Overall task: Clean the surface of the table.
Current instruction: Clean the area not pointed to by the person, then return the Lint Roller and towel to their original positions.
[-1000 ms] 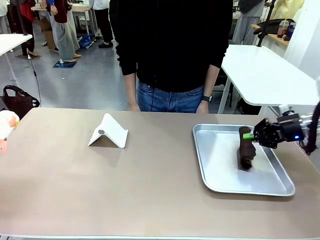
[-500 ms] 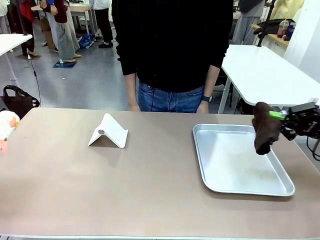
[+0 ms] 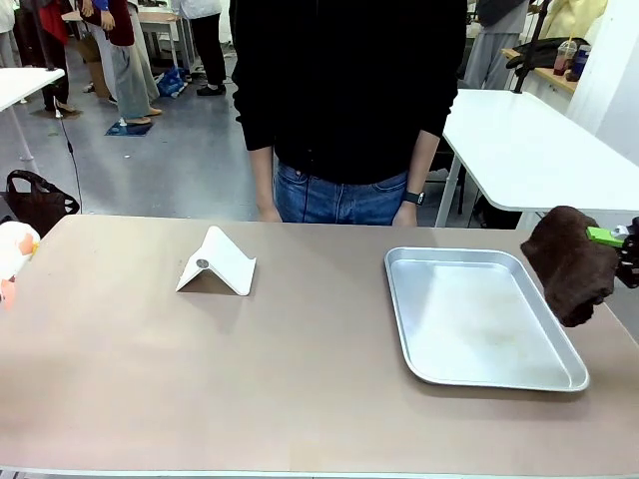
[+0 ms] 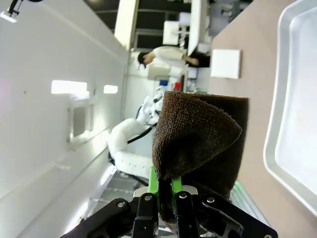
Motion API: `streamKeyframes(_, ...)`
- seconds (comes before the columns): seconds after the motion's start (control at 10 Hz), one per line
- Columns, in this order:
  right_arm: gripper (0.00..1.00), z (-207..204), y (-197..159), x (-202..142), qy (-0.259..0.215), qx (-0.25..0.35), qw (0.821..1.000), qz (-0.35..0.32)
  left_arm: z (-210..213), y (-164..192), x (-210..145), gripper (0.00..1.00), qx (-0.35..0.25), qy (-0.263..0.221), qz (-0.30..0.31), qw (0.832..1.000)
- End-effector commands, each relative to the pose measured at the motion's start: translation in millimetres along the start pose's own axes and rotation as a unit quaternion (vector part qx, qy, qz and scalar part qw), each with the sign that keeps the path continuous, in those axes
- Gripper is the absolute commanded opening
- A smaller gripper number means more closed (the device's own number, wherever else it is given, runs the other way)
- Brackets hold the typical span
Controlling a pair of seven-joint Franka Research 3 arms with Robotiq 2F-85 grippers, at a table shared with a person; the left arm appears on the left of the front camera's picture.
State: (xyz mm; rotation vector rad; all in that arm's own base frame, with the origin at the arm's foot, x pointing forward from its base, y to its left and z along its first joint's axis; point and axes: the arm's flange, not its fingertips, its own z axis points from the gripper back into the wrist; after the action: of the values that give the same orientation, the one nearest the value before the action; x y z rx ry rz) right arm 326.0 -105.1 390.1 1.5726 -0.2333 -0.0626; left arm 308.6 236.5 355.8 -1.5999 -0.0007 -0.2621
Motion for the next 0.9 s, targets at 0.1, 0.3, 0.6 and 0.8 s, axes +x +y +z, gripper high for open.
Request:
streamKeyframes(0.1, 0.11, -4.6, -5.2, -0.7, 0.014, 0.02, 1.0, -0.007, 6.2, -15.8, -0.3, 0.22, -0.008, -0.004, -0.001, 1.0)
streamKeyframes(0.3, 0.11, -4.6, -5.2, -0.7, 0.014, 0.02, 1.0, -0.007, 6.2, -15.8, -0.3, 0.22, -0.008, -0.004, -0.001, 1.0)
streamKeyframes(0.6, 0.11, -4.6, -5.2, -0.7, 0.014, 0.02, 1.0, -0.007, 6.2, -15.8, -0.3, 0.22, -0.008, -0.004, -0.001, 1.0)
streamKeyframes(0.8, 0.11, -4.6, -5.2, -0.7, 0.014, 0.02, 1.0, -0.007, 6.2, -15.8, -0.3, 0.22, -0.008, -0.004, -0.001, 1.0)
